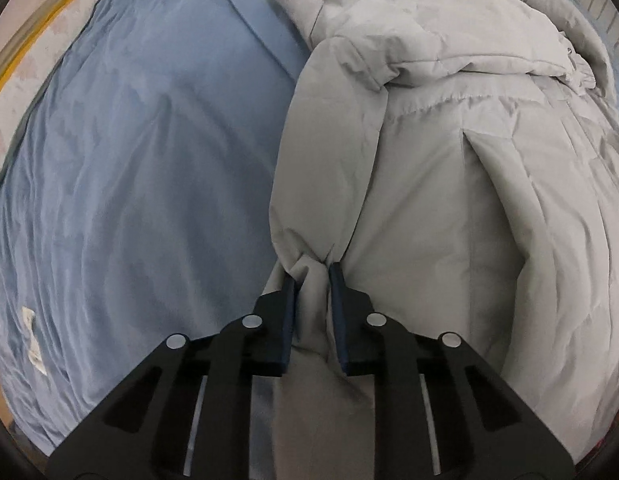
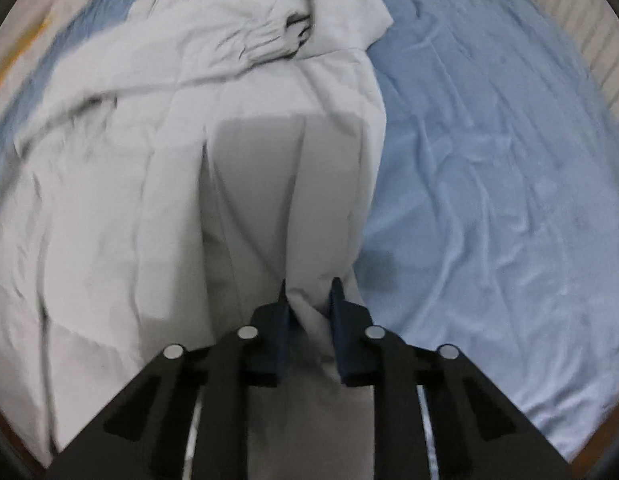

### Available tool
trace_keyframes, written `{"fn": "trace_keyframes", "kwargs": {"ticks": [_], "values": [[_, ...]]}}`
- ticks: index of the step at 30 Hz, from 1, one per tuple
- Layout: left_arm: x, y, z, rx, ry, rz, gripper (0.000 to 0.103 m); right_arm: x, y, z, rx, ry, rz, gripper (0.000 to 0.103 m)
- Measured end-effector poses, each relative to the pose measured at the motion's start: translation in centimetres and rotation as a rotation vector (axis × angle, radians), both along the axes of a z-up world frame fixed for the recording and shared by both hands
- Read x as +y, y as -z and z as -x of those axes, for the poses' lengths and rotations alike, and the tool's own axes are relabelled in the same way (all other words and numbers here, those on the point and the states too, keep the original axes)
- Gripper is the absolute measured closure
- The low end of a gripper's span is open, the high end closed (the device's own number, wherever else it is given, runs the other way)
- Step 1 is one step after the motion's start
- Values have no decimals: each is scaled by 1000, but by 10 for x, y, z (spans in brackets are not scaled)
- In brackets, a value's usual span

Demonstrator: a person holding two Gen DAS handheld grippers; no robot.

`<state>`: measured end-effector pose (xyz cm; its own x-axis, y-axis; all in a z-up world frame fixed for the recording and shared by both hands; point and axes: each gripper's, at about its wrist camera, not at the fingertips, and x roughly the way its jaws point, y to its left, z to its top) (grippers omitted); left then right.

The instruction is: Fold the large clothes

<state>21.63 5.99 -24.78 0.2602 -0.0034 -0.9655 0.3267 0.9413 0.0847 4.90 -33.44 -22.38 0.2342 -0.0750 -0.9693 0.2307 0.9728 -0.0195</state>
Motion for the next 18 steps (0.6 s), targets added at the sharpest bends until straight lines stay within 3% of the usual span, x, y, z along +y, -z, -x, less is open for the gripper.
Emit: {"fn": "trace_keyframes", "kwargs": {"ticks": [4, 8, 10, 11, 13, 14, 15, 18], "values": [[1, 1, -10, -5, -5, 20, 86, -1, 10, -3, 18, 8, 28, 84], [21, -47, 11, -108, 4, 35, 84, -9, -19, -5, -36, 32, -10, 79], [22, -69, 9, -161, 4, 55, 82, -16, -37, -8, -103, 36, -38, 58], [20, -81, 3, -186, 8, 67, 79, -20, -47, -12, -137, 41, -34, 53], [10, -95, -13, -216, 14, 75, 49, -22, -55, -34, -182, 37, -21, 50], [3, -100, -25, -242, 14, 68, 42, -20, -55, -43, -186, 33, -16, 50], [-12, -103, -25, -253, 17, 62, 37, -16, -54, -52, -190, 29, -6, 50], [-49, -100, -60, -221, 37, 104, 36, 0, -50, -94, -234, 2, 1, 47]]}}
